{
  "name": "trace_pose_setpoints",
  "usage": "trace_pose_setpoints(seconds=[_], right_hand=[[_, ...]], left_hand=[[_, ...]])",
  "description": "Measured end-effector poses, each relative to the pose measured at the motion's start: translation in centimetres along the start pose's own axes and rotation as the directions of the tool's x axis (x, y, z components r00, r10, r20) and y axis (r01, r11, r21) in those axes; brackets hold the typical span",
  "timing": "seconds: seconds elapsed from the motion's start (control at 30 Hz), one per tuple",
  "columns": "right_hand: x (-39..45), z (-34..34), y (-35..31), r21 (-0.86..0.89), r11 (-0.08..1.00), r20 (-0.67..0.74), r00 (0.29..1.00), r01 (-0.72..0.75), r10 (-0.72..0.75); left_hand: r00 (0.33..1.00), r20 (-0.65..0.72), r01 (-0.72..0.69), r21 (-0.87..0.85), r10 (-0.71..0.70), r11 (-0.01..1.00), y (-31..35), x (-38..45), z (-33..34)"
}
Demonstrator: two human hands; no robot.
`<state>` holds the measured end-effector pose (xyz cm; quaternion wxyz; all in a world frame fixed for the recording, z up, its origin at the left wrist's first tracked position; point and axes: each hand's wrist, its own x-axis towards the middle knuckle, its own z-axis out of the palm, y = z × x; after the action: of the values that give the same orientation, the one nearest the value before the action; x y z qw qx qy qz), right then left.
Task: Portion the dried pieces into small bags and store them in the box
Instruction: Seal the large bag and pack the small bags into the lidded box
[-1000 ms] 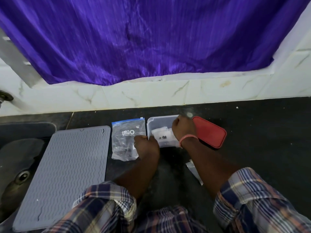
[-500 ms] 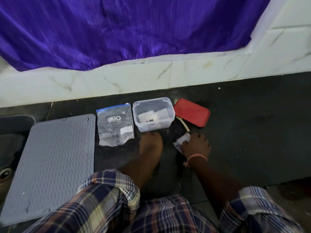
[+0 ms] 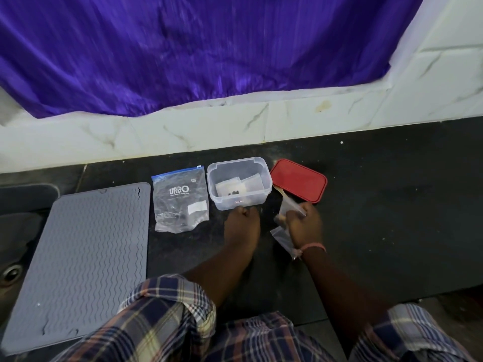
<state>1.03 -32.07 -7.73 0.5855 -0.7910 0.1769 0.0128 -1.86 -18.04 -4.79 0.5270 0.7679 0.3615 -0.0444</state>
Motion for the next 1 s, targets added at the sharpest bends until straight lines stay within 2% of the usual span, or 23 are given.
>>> trace_pose_setpoints(seconds=[0.07, 0.13, 0.23, 0.3, 0.37, 0.43, 0.53, 0.6, 0.67, 0.87, 0.93, 1.0], right_hand=[[0.6, 0.7, -1.7, 0.117, 0.993, -0.062, 0.998, 0.01, -0.003], [1.7, 1.7, -3.5, 0.18, 0.983, -0.066, 0.998, 0.018, -0.007], [3.7, 3.8, -6.6, 0.221, 0.973, -0.059, 0.997, 0.064, -0.052], [4.7, 4.9, -8.4, 0.227, 0.968, -0.073, 0.993, 0.109, -0.095], [5.3, 6.1, -10.1, 0.234, 0.96, -0.051, 0.988, 0.152, -0.144], [5.9, 7.2, -11.1, 0.141, 0.975, 0.027, 0.984, 0.172, -0.177], [6.9, 8.4, -11.7, -0.199, 0.958, 0.252, 0.955, 0.208, -0.155], [7.8, 9.3, -11.9, -0.423, 0.863, 0.376, 0.92, 0.275, -0.109], [8.3, 10.3, -12.4, -0.589, 0.735, 0.438, 0.897, 0.335, -0.058], [8.2, 11.8, -12.3, -0.774, 0.489, 0.482, 0.875, 0.403, 0.042], [7.8, 11.9, -11.8, -0.81, 0.39, 0.464, 0.886, 0.437, -0.029], [7.2, 12.2, -11.7, -0.825, 0.239, 0.469, 0.857, 0.512, -0.213]], left_hand=[[0.987, -0.098, -0.123, 0.027, 0.126, 0.992, 1.0, 0.0, -0.2], [0.952, -0.222, -0.217, 0.001, 0.212, 0.976, 1.7, 0.5, -0.5], [0.881, -0.41, -0.292, -0.073, 0.238, 0.954, 2.4, 2.0, -1.8], [0.838, -0.494, -0.295, -0.05, 0.233, 0.954, 2.2, 3.1, -2.7], [0.844, -0.515, -0.186, -0.023, 0.148, 0.982, 1.9, 4.2, -3.5], [0.876, -0.479, -0.086, -0.045, 0.054, 0.995, 1.6, 4.9, -4.1], [0.919, -0.394, -0.08, -0.116, 0.028, 0.99, 1.4, 5.6, -4.8], [0.94, -0.342, -0.061, -0.145, 0.008, 0.988, 1.4, 6.0, -5.1], [0.953, -0.301, -0.027, -0.157, -0.022, 0.987, 1.3, 6.5, -5.2], [0.949, -0.313, -0.007, -0.157, -0.043, 0.988, 1.3, 6.9, -4.7], [0.949, -0.312, 0.002, -0.164, -0.054, 0.986, 1.4, 7.0, -4.6], [0.946, -0.32, 0.008, -0.161, -0.059, 0.987, 1.5, 7.0, -4.5]])
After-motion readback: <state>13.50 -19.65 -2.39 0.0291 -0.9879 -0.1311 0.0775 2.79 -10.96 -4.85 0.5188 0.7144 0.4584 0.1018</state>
